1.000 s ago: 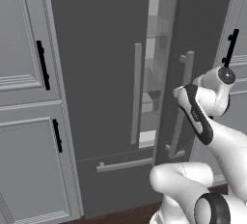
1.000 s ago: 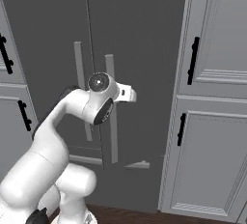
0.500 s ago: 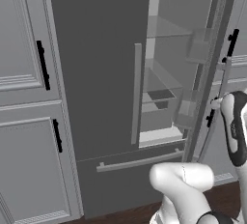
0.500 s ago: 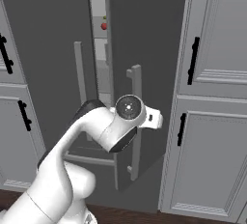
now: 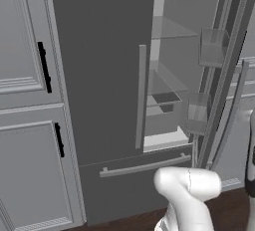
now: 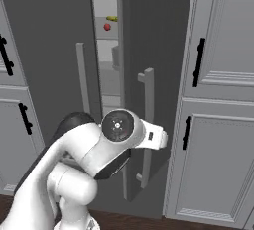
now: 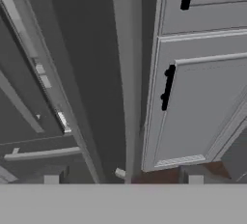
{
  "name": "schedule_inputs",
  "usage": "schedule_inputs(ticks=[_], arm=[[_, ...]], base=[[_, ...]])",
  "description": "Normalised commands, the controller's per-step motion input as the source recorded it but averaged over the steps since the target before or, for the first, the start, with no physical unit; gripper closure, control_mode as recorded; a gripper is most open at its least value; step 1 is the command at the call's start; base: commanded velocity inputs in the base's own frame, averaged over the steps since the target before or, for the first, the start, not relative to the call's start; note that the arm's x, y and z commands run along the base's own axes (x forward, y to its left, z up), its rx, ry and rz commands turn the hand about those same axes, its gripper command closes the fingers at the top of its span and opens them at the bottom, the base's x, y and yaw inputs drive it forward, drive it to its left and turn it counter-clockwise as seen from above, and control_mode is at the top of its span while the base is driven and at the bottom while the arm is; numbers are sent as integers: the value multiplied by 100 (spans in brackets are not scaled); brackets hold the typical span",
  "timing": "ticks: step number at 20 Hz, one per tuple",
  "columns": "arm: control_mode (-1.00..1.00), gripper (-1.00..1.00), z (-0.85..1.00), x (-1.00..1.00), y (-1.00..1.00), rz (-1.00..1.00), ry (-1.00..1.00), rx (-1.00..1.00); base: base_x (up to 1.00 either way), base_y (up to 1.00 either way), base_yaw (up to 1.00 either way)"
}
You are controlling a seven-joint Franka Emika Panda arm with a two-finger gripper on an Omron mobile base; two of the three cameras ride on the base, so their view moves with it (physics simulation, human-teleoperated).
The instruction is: Take the strawberry from the fridge and place it on top of the pancake, located on the dining counter.
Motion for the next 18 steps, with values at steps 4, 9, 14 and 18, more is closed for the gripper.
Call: schedule_inputs(ticks=[4,9,14,18], arm=[[-100,-100,55,-33,93,-15,16,-40],[-100,-100,11,7,100,-7,36,-61],[-100,-100,-1,36,88,0,60,-60],[-100,-100,-5,76,12,5,69,-41]], base=[[0,0,0],[0,0,0],[0,0,0],[0,0,0]])
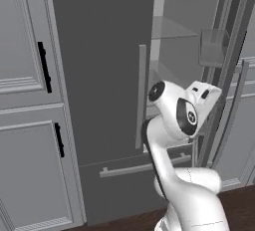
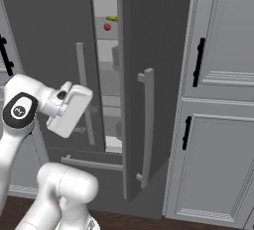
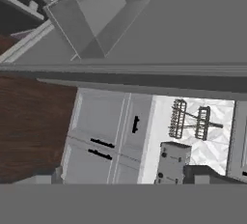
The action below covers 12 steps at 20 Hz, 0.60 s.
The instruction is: Take the strawberry from the fridge and place it on top of the pancake, located on the dining counter.
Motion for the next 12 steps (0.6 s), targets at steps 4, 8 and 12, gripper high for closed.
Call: schedule_inputs(ticks=[4,8,12], arm=[[-100,-100,-1,76,-3,8,71,-32],[-100,-100,-24,64,-11,6,55,-26],[-100,-100,-34,20,-65,6,20,-3]], base=[[0,0,0],[0,0,0],[0,0,0]])
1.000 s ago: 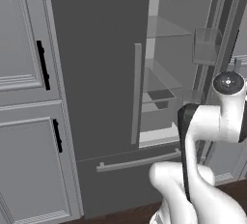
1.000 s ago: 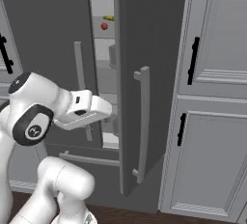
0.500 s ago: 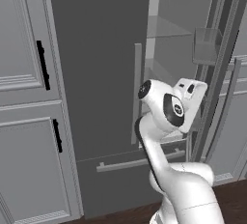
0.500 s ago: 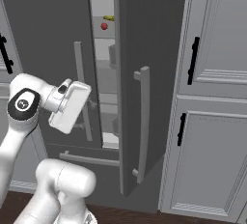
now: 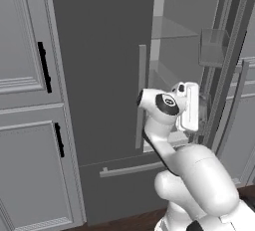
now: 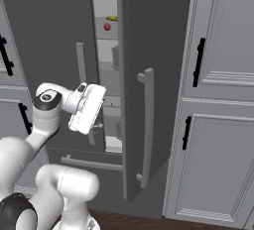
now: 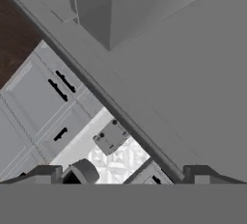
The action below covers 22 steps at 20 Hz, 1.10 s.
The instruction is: Take the strawberry from the fridge and place it on top of the pancake, located on the dining counter.
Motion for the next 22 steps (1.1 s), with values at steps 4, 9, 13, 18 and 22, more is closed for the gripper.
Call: schedule_inputs(ticks=[4,9,13,18,22], arm=[[-100,-100,-19,27,-62,8,7,0],[-100,-100,-16,38,-41,10,4,0],[-100,-100,-17,4,-57,5,3,0],[-100,-100,-3,-20,-90,0,0,0],[-100,-100,0,-16,-99,2,0,2]], base=[[0,0,0],[0,0,0],[0,0,0],[0,0,0],[0,0,0]])
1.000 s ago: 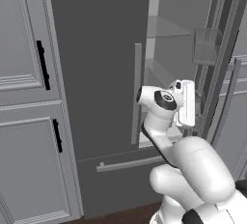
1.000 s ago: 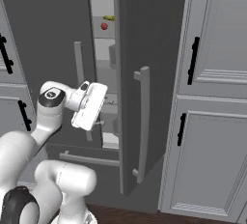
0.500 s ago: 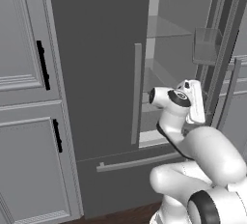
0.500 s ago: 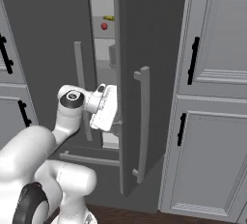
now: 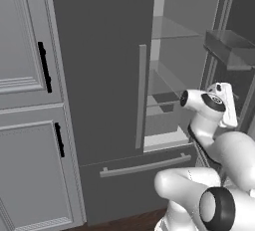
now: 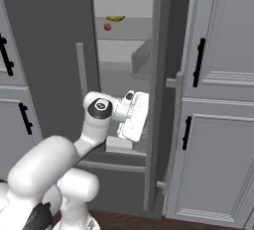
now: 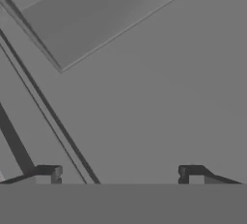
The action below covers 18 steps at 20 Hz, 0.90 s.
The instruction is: Take the strawberry from the fridge and place it on top of the pancake, located on the dining counter.
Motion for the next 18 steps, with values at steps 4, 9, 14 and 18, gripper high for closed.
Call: schedule_inputs(ticks=[4,9,14,18], arm=[[-100,-100,-2,0,-76,10,0,0],[-100,-100,0,-1,-36,10,0,0],[-100,-100,0,-6,27,8,0,0],[-100,-100,0,0,96,5,0,6]], base=[[0,0,0],[0,0,0],[0,0,0],[0,0,0]])
